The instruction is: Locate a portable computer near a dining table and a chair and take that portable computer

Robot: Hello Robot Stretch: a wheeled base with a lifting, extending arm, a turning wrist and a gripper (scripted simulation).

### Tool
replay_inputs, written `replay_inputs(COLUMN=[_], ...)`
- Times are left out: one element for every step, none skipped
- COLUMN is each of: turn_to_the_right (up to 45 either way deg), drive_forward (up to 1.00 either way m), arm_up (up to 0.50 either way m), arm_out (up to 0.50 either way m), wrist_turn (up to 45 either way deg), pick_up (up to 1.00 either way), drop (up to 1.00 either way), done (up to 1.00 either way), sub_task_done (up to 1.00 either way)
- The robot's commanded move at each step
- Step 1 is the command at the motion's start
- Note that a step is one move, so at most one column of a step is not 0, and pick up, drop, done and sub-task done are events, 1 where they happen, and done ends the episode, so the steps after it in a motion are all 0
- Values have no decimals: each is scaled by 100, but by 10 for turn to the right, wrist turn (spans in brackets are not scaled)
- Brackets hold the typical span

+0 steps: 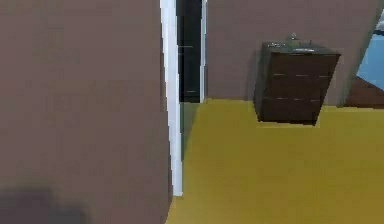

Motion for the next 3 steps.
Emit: replay_inputs(turn_to_the_right=[450, 60, 0], drive_forward=[0, 0, 40], arm_up=[0, 0, 0], arm_out=[0, 0, 0], wrist_turn=[0, 0, 0], pick_up=[0, 0, 0], drop=[0, 0, 0], done=[0, 0, 0], sub_task_done=[0, 0, 0])
